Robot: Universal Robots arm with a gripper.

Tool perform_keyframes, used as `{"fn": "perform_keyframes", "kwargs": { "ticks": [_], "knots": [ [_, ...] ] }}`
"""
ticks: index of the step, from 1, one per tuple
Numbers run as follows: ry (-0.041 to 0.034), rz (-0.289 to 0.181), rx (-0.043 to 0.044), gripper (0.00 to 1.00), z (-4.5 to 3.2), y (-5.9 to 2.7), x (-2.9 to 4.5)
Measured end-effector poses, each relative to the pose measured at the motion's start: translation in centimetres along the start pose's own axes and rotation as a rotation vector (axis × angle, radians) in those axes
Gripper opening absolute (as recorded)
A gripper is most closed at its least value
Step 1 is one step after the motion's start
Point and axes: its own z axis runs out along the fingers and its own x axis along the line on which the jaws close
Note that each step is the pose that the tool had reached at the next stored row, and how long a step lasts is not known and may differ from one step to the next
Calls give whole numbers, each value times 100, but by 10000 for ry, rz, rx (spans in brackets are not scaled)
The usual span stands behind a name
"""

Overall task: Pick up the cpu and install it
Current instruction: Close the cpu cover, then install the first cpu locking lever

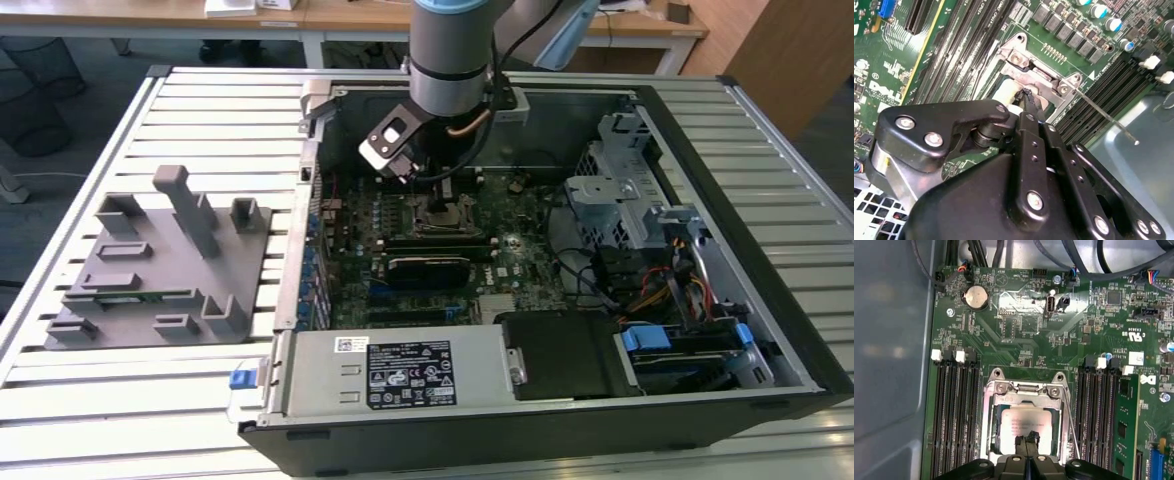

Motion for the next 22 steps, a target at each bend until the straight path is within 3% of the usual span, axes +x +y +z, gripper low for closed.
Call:
{"fn": "perform_keyframes", "kwargs": {
  "ticks": [19, 22],
  "knots": [
    [0, 0, 14, 11, 0, 141, -6],
    [1, 1, 14, 11, -41, 141, -5]
  ]
}}
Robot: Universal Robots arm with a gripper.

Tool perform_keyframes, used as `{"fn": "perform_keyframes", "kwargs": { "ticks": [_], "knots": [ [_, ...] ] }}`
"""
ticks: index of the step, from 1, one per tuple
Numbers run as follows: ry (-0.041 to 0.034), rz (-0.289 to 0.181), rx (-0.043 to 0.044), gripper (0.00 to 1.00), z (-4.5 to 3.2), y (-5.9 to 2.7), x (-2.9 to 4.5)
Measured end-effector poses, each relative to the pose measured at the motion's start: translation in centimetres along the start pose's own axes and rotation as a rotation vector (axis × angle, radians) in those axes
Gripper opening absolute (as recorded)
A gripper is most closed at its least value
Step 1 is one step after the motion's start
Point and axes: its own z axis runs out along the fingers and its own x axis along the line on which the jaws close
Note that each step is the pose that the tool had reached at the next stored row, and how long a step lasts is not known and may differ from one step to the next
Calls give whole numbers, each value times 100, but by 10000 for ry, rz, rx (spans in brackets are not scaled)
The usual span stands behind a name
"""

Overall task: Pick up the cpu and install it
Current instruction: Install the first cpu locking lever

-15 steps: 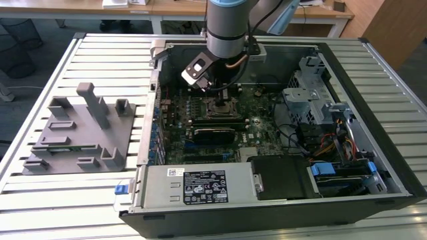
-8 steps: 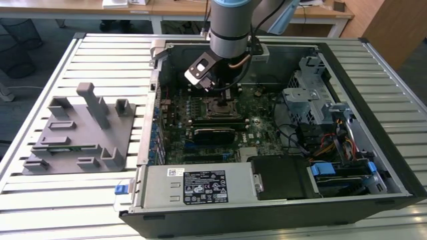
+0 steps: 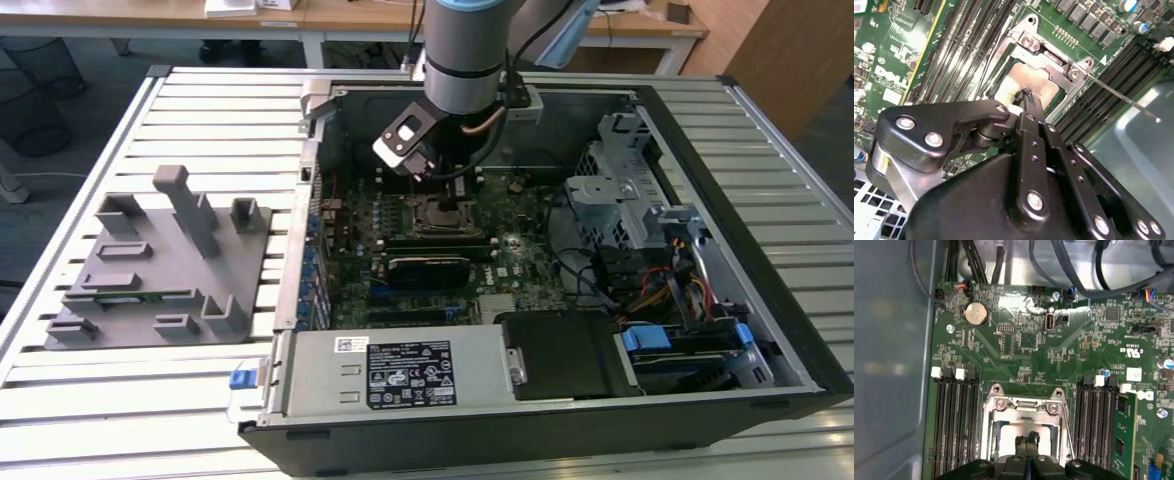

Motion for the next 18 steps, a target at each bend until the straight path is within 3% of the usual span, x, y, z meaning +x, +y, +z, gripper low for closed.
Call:
{"fn": "perform_keyframes", "kwargs": {
  "ticks": [8, 18],
  "knots": [
    [4, 4, 92, 11, -221, 14, 7],
    [14, 12, 273, 11, -490, 27, 17]
  ]
}}
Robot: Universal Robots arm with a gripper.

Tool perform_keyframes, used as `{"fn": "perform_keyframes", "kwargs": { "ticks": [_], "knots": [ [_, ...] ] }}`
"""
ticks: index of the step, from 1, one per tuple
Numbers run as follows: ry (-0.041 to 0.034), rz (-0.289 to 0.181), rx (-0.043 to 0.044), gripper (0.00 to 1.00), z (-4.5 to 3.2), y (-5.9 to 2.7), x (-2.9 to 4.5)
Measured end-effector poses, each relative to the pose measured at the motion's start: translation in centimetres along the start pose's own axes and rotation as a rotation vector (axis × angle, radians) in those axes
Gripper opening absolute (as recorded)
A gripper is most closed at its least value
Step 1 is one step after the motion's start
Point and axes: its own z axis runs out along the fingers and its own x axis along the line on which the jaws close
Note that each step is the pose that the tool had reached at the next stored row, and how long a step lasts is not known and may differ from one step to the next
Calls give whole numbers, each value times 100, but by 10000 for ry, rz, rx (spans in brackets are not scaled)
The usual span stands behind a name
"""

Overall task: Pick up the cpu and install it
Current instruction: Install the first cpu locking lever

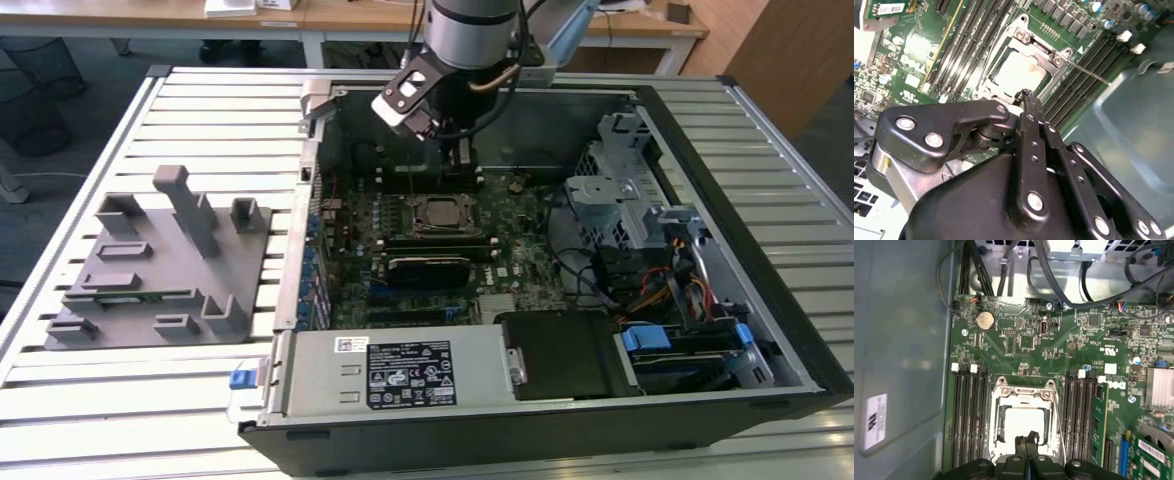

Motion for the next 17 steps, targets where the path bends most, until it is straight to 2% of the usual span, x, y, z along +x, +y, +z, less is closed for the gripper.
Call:
{"fn": "perform_keyframes", "kwargs": {
  "ticks": [3, 5, 14, 17],
  "knots": [
    [1, 1, 60, 11, -89, -1, 3],
    [5, -51, 87, 11, -99, -1, 4],
    [-50, -1620, 161, 11, -95, 0, 4],
    [-56, -1965, 174, 11, -84, -3, 3]
  ]
}}
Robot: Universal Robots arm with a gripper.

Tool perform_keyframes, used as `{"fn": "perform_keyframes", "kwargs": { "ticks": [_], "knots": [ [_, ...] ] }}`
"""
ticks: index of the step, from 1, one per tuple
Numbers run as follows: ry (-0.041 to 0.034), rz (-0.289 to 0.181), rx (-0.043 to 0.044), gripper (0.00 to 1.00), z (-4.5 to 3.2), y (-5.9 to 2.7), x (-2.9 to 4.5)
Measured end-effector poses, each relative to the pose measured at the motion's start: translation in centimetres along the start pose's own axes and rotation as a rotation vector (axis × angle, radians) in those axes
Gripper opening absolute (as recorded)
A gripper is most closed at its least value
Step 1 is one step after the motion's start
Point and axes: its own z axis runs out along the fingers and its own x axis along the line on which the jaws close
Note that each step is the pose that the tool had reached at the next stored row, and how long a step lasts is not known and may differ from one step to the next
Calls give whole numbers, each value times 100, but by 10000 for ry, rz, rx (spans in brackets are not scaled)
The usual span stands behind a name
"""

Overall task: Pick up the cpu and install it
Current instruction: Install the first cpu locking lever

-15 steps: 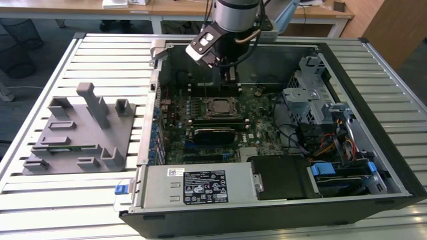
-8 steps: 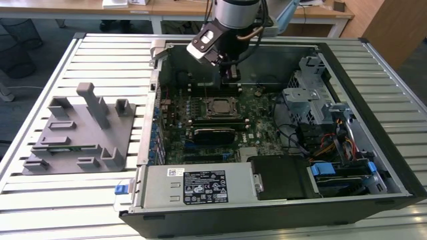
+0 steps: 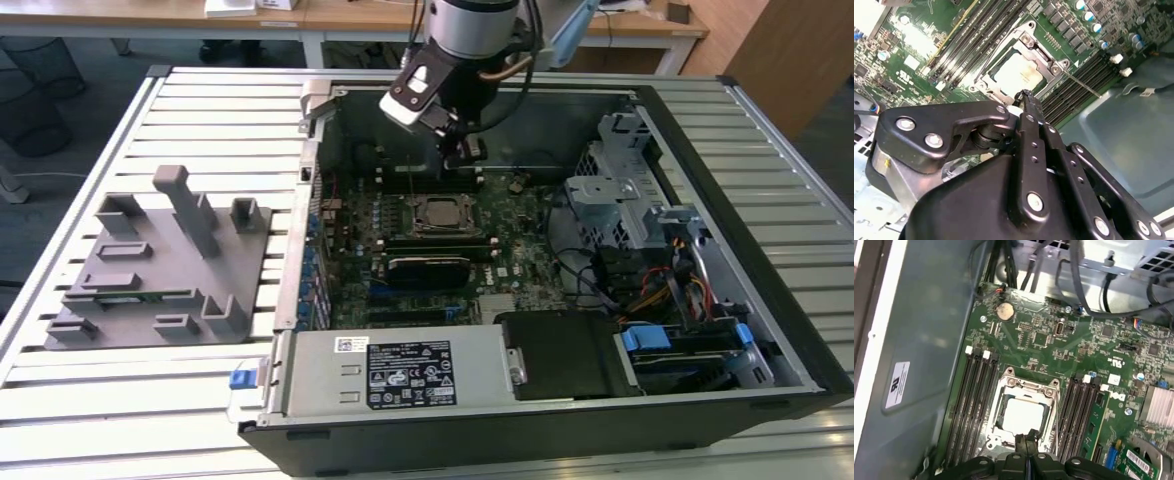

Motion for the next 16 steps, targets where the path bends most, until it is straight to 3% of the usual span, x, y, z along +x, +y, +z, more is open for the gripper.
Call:
{"fn": "perform_keyframes", "kwargs": {
  "ticks": [4, 16],
  "knots": [
    [-11, -394, 16, 11, 11, -11, 2],
    [-57, -2577, 95, 11, 28, -11, 2]
  ]
}}
